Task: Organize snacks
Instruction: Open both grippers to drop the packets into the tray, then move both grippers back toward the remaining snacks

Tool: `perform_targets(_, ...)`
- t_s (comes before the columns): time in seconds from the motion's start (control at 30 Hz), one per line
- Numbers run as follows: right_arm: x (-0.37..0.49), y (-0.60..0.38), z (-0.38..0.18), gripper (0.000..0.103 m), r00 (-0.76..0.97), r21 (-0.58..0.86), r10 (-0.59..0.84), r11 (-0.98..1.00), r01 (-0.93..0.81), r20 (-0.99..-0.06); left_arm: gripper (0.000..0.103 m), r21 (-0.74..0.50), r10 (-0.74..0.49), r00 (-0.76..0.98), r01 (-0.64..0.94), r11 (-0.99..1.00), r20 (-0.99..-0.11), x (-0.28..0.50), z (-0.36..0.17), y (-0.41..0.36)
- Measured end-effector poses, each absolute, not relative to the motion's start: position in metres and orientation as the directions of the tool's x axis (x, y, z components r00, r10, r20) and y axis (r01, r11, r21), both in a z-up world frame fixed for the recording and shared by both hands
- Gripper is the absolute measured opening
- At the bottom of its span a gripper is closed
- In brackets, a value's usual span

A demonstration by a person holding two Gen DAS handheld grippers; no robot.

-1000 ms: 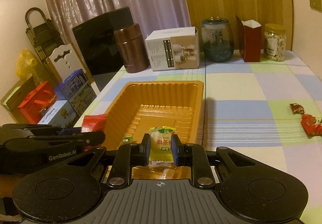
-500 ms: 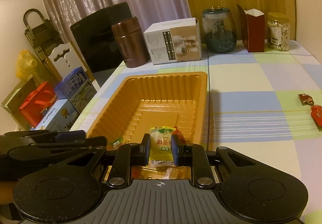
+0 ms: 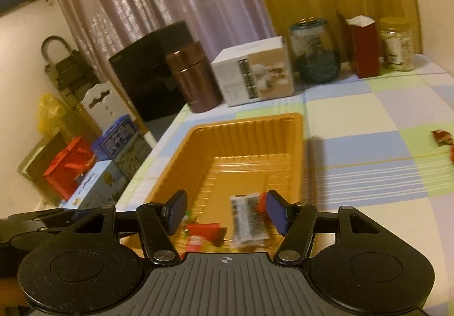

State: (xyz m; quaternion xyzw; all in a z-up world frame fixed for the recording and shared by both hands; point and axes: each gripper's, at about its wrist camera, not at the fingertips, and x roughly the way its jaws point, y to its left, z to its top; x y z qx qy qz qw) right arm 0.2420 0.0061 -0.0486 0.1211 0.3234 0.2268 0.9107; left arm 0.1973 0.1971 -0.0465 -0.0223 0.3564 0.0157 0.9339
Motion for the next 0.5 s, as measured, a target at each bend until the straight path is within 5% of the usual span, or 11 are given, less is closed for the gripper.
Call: perform_targets(0.5, 0.162, -0.107, -0.036, 0.062, 0.779, 0.322, 0.268, 0.942, -0.090, -0.567, 0.071, -0.094, -0.094, 0.757, 0.043, 0.995, -0.646, 0.160, -0.032, 0.122)
